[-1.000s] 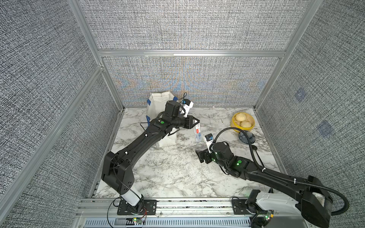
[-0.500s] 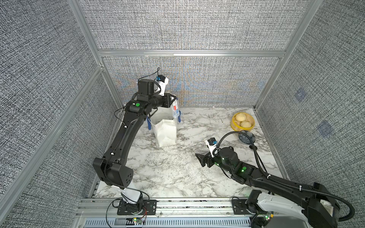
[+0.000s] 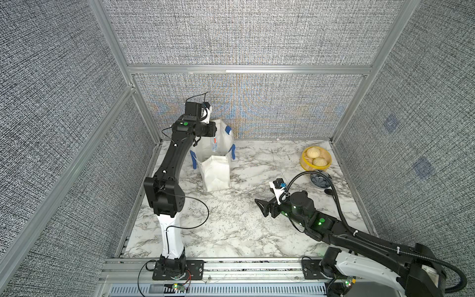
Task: Put the compass set into the canvas bag
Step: Place the compass set in the canvas bag, then reset both arms
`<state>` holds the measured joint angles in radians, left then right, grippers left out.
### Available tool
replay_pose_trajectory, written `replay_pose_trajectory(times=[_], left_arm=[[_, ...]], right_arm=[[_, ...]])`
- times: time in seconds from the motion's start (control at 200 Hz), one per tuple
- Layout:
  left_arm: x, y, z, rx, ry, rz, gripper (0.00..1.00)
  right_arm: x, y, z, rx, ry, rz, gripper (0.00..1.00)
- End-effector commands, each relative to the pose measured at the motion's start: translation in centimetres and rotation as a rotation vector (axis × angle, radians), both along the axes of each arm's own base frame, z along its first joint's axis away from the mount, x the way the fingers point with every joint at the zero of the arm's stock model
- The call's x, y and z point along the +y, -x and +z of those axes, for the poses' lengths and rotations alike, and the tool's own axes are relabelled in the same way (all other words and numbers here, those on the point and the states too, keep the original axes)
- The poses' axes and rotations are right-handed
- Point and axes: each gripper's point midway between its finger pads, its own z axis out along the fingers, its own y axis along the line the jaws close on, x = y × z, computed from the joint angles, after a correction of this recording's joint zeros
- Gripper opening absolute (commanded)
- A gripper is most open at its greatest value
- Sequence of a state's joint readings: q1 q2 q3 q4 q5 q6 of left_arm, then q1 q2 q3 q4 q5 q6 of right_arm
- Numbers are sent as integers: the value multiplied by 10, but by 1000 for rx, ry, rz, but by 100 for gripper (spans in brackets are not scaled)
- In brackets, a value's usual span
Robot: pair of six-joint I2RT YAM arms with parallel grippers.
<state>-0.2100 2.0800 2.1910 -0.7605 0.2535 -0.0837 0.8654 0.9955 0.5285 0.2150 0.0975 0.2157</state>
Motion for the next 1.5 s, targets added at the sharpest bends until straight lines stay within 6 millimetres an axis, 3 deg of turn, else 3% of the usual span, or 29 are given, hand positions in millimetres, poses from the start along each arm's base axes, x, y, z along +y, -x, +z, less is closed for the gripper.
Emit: replay_pose_trajectory(times=[0.0, 0.19, 0.42, 0.555, 0.76, 0.845, 0.965, 0.98, 1.025, 1.09, 1.175, 1.246, 1.316, 1.496], left_arm=[[6, -2, -31, 65, -55, 9, 14], [5, -4, -77, 156, -66, 13, 14], [4, -2, -98, 201, -62, 8, 24], [1, 0, -95, 198, -55, -2, 34], [-1, 1, -61, 121, -37, -16, 47], [-1, 4, -34, 71, -25, -19, 48], [-1, 18, 22, -44, 2, -35, 51], [1, 24, 40, -79, 9, -36, 52], [2, 36, 64, -130, 21, -41, 53], [5, 55, 93, -201, 42, -45, 53], [14, 86, 117, -274, 62, -24, 54], [25, 109, 121, -325, 69, 20, 55], [41, 131, 107, -344, 67, 90, 55], [95, 175, 43, -352, -12, 336, 55]], right_arm=[[0, 1, -2, 6, 1, 1, 95], [1, -1, -3, 9, 6, -1, 95], [-2, -4, -7, 3, 29, -21, 95], [-8, -8, -8, -16, 67, -50, 95], [-29, -21, -2, -73, 154, -163, 96], [-47, -34, 4, -104, 181, -272, 96], [-84, -55, 9, -145, 260, -458, 97], [-90, -58, 9, -147, 270, -482, 97], [-105, -67, 7, -155, 313, -540, 98], [-126, -78, 0, -160, 364, -609, 98], [-156, -88, -11, -139, 420, -702, 98], [-185, -95, -26, -109, 453, -791, 98], [-215, -98, -34, -51, 465, -875, 99], [-254, -109, -49, -150, 465, -895, 99]])
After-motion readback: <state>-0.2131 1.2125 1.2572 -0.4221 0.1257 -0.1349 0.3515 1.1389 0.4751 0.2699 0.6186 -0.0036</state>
